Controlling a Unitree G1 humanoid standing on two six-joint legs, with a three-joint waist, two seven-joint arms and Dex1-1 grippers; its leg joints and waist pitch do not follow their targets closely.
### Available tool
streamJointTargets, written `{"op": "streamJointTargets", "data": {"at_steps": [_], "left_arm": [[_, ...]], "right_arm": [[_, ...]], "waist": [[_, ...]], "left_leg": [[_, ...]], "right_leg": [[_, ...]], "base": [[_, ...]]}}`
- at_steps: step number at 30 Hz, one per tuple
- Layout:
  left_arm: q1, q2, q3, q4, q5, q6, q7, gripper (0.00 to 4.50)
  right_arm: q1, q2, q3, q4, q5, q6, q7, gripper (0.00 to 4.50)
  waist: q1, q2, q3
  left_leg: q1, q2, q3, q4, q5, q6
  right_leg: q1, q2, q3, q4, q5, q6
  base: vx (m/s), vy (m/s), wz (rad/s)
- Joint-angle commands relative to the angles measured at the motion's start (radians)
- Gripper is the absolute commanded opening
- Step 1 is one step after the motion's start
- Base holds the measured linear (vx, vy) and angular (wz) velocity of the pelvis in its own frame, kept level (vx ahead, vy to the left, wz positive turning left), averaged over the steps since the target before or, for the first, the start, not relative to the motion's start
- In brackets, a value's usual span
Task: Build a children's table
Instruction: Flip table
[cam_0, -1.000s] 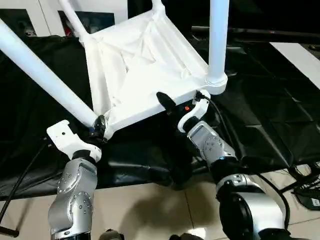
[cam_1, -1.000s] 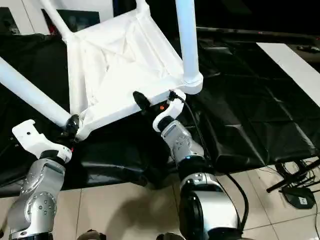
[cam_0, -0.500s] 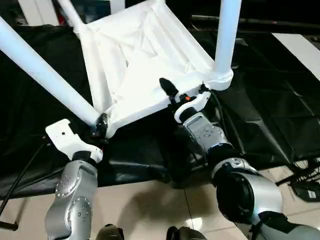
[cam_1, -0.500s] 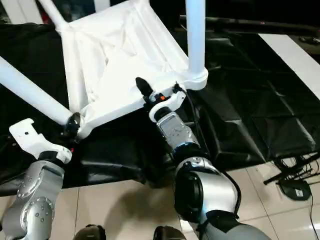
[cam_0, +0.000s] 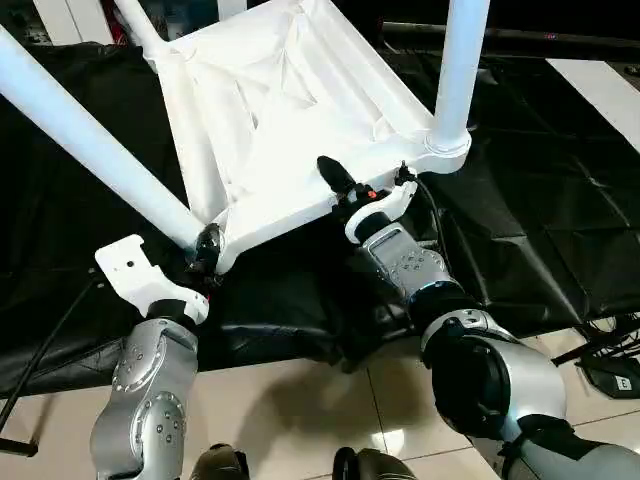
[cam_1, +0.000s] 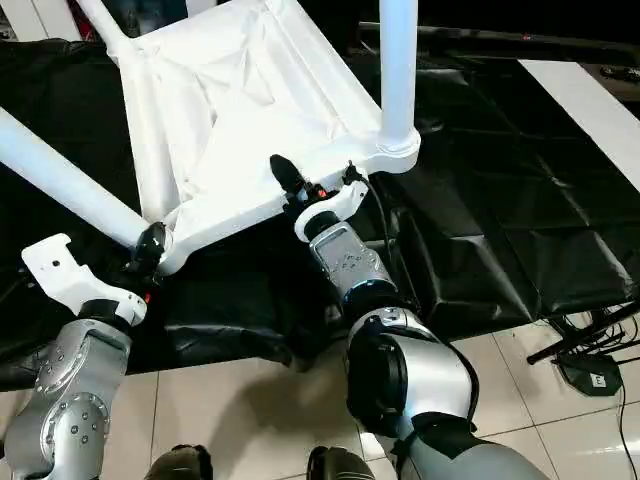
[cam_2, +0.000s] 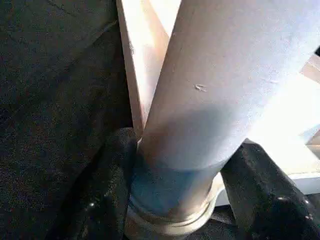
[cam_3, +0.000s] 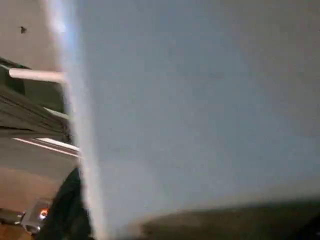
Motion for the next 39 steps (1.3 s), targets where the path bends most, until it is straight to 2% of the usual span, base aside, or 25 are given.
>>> {"op": "streamJointTargets", "data": {"at_steps": [1, 4, 5, 6, 8, 11, 14, 15, 17, 18, 19, 20, 23, 24, 26, 27, 29, 30, 31, 32, 33, 35, 36, 38, 39], "left_arm": [[-0.023, -0.045, -0.033, 0.004, -0.069, 0.006, -0.037, 2.4], [-0.031, -0.047, -0.02, 0.022, -0.072, -0.001, -0.034, 2.4], [-0.031, -0.046, -0.014, 0.023, -0.081, 0.001, -0.037, 2.96], [-0.028, -0.042, -0.002, 0.024, -0.097, 0.006, -0.046, 3.1], [-0.021, -0.03, 0.016, 0.019, -0.119, 0.016, -0.058, 3.15], [-0.005, -0.008, 0.038, 0.011, -0.15, 0.036, -0.081, 3.54], [0.018, 0.019, 0.03, -0.003, -0.164, 0.061, -0.119, 3.58], [0.028, 0.029, 0.026, -0.008, -0.172, 0.072, -0.135, 3.87], [0.033, 0.034, 0.024, -0.01, -0.177, 0.078, -0.143, 3.97], [0.051, 0.055, 0.009, -0.021, -0.187, 0.092, -0.169, 4.11], [0.102, 0.121, -0.021, -0.061, -0.218, 0.142, -0.241, 4.25], [0.102, 0.121, -0.021, -0.061, -0.218, 0.142, -0.241, 4.25], [0.159, 0.207, -0.04, -0.108, -0.218, 0.172, -0.319, 4.45], [0.178, 0.258, -0.058, -0.126, -0.181, 0.159, -0.358, 4.45], [0.181, 0.269, -0.063, -0.129, -0.172, 0.155, -0.367, 4.5], [0.17, 0.305, -0.082, -0.143, -0.104, 0.098, -0.389, 4.5], [0.127, 0.324, -0.087, -0.148, -0.029, 0.016, -0.373, 4.5], [0.107, 0.328, -0.084, -0.15, -0.012, -0.009, -0.359, 4.5], [0.078, 0.335, -0.082, -0.174, -0.021, -0.013, -0.361, 4.5], [0.062, 0.341, -0.08, -0.189, -0.029, -0.012, -0.366, 4.5], [0.059, 0.342, -0.08, -0.193, -0.031, -0.011, -0.367, 4.5], [0.027, 0.382, -0.108, -0.293, -0.096, 0.048, -0.423, 4.5], [0.02, 0.399, -0.124, -0.322, -0.104, 0.072, -0.439, 4.5], [0.001, 0.43, -0.154, -0.36, -0.101, 0.108, -0.459, 4.5], [-0.003, 0.433, -0.158, -0.363, -0.097, 0.109, -0.46, 4.5]], "right_arm": [[-0.017, -0.02, -0.012, 0.012, 0.003, -0.015, -0.014, 2.49], [-0.019, -0.029, -0.016, 0.011, 0.0, -0.031, -0.021, 2.28], [-0.02, -0.033, -0.016, 0.01, -0.002, -0.037, -0.023, 2.15], [-0.022, -0.039, -0.018, 0.008, -0.005, -0.047, -0.028, 2.11], [-0.026, -0.05, -0.025, 0.001, -0.005, -0.057, -0.04, 2.05], [-0.031, -0.068, -0.018, -0.011, -0.027, -0.076, -0.052, 2.0], [-0.044, -0.08, -0.026, -0.027, -0.027, -0.094, -0.064, 2.0], [-0.05, -0.085, -0.032, -0.033, -0.022, -0.1, -0.07, 2.0], [-0.053, -0.088, -0.036, -0.036, -0.02, -0.103, -0.073, 2.0], [-0.057, -0.095, -0.034, -0.041, -0.026, -0.116, -0.076, 2.0], [-0.063, -0.115, -0.023, -0.055, -0.048, -0.141, -0.084, 2.0], [-0.063, -0.115, -0.023, -0.055, -0.048, -0.141, -0.084, 2.0], [-0.065, -0.147, -0.005, -0.071, -0.082, -0.178, -0.101, 2.0], [-0.061, -0.166, 0.029, -0.084, -0.124, -0.193, -0.103, 2.0], [-0.06, -0.171, 0.037, -0.087, -0.134, -0.196, -0.103, 2.0], [-0.049, -0.192, 0.096, -0.112, -0.203, -0.207, -0.109, 2.0], [-0.03, -0.214, 0.166, -0.142, -0.29, -0.221, -0.133, 2.0], [-0.023, -0.222, 0.191, -0.152, -0.323, -0.228, -0.147, 2.0], [-0.005, -0.229, 0.217, -0.179, -0.358, -0.23, -0.17, 2.0], [0.005, -0.233, 0.232, -0.194, -0.376, -0.231, -0.183, 2.0], [0.007, -0.234, 0.235, -0.198, -0.38, -0.232, -0.186, 2.0], [0.049, -0.243, 0.26, -0.264, -0.424, -0.229, -0.246, 2.0], [0.061, -0.246, 0.267, -0.28, -0.437, -0.232, -0.264, 2.0], [0.078, -0.249, 0.274, -0.301, -0.452, -0.233, -0.285, 2.0], [0.081, -0.249, 0.275, -0.306, -0.452, -0.231, -0.288, 2.0]], "waist": [[0.002, 0.02, -0.081], [0.003, 0.022, -0.086], [0.003, 0.021, -0.085], [0.004, 0.023, -0.089], [0.008, 0.023, -0.09], [0.01, 0.024, -0.094], [0.013, 0.025, -0.098], [0.014, 0.024, -0.098], [0.016, 0.026, -0.098], [0.021, 0.026, -0.099], [0.022, 0.028, -0.101], [0.021, 0.028, -0.1], [0.024, 0.03, -0.103], [0.024, 0.028, -0.103], [0.024, 0.029, -0.1], [0.024, 0.026, -0.101], [0.024, 0.021, -0.1], [0.024, 0.024, -0.101], [0.021, 0.023, -0.1], [0.02, 0.017, -0.104], [0.02, 0.018, -0.104], [0.02, 0.018, -0.11], [0.015, 0.013, -0.11], [0.017, 0.014, -0.113], [0.017, 0.014, -0.112]], "left_leg": [[0.029, 0.024, 0.0, -0.056, 0.024, 0.126], [0.03, 0.023, 0.0, -0.054, 0.029, 0.126], [0.03, 0.023, 0.001, -0.055, 0.025, 0.125], [0.031, 0.024, 0.001, -0.054, 0.022, 0.122], [0.031, 0.022, 0.003, -0.054, 0.017, 0.113], [0.031, 0.023, 0.002, -0.053, 0.014, 0.113], [0.03, 0.023, 0.002, -0.051, 0.011, 0.111], [0.03, 0.023, 0.002, -0.05, 0.012, 0.11], [0.031, 0.022, 0.003, -0.05, -0.003, 0.103], [0.032, 0.022, 0.003, -0.051, -0.024, 0.091], [0.032, 0.023, 0.003, -0.051, -0.03, 0.086], [0.031, 0.023, 0.003, -0.052, -0.045, 0.079], [0.037, 0.023, 0.006, -0.052, -0.062, 0.064], [0.036, 0.022, 0.006, -0.052, -0.068, 0.059], [0.034, 0.02, 0.005, -0.054, -0.091, 0.048], [0.035, 0.021, 0.005, -0.054, -0.094, 0.044], [0.03, 0.022, 0.001, -0.057, -0.104, 0.038], [0.032, 0.021, 0.001, -0.057, -0.112, 0.024], [0.031, 0.019, 0.002, -0.057, -0.119, 0.017], [0.029, 0.018, 0.0, -0.057, -0.115, 0.002], [0.028, 0.018, -0.001, -0.057, -0.115, -0.003], [0.028, 0.015, 0.0, -0.055, -0.103, -0.017], [0.026, 0.014, 0.0, -0.056, -0.119, -0.02], [0.034, 0.013, 0.002, -0.055, -0.159, -0.033], [0.034, 0.013, 0.002, -0.056, -0.173, -0.037]], "right_leg": [[0.059, -0.051, 0.027, -0.039, 0.141, -0.292], [0.061, -0.05, 0.026, -0.038, 0.154, -0.298], [0.06, -0.051, 0.026, -0.039, 0.15, -0.299], [0.061, -0.051, 0.026, -0.038, 0.15, -0.302], [0.06, -0.05, 0.027, -0.036, 0.157, -0.314], [0.062, -0.049, 0.025, -0.035, 0.16, -0.311], [0.063, -0.05, 0.026, -0.033, 0.152, -0.305], [0.063, -0.051, 0.026, -0.033, 0.15, -0.304], [0.061, -0.049, 0.026, -0.034, 0.132, -0.298], [0.061, -0.05, 0.026, -0.035, 0.107, -0.292], [0.061, -0.05, 0.026, -0.034, 0.099, -0.289], [0.058, -0.05, 0.025, -0.033, 0.074, -0.282], [0.056, -0.044, 0.024, -0.036, 0.063, -0.276], [0.056, -0.044, 0.024, -0.036, 0.057, -0.27], [0.055, -0.045, 0.025, -0.04, 0.014, -0.25], [0.055, -0.046, 0.026, -0.042, 0.004, -0.248], [0.058, -0.05, 0.027, -0.048, -0.051, -0.216], [0.056, -0.051, 0.027, -0.048, -0.075, -0.203], [0.056, -0.049, 0.028, -0.049, -0.083, -0.198], [0.06, -0.05, 0.028, -0.045, -0.093, -0.19], [0.06, -0.051, 0.028, -0.045, -0.094, -0.186], [0.056, -0.047, 0.029, -0.04, -0.073, -0.171], [0.054, -0.042, 0.027, -0.043, -0.08, -0.165], [0.046, -0.039, 0.028, -0.048, -0.123, -0.151], [0.046, -0.038, 0.027, -0.05, -0.142, -0.147]], "base": [[0.0, 0.0, 0.0], [0.0, 0.0, 0.0], [0.0, 0.0, 0.0], [0.0, 0.0, 0.0], [0.0, 0.0, 0.0], [0.0, 0.0, 0.0], [0.0, 0.0, 0.0], [0.0, 0.0, 0.0], [0.0, 0.0, 0.0], [0.0, 0.0, 0.0], [0.0, 0.0, 0.0], [0.0, 0.0, 0.0], [0.0, 0.0, 0.0], [0.0, 0.0, 0.0], [0.0, 0.0, 0.0], [0.0, 0.0, 0.0], [0.0, 0.0, 0.0], [0.0, 0.0, 0.0], [0.0, 0.0, 0.0], [0.0, 0.0, 0.0], [0.0, 0.0, 0.0], [0.0, 0.0, 0.0], [0.0, 0.0, 0.0], [0.0, 0.0, 0.0], [0.0, 0.0, 0.0]]}}
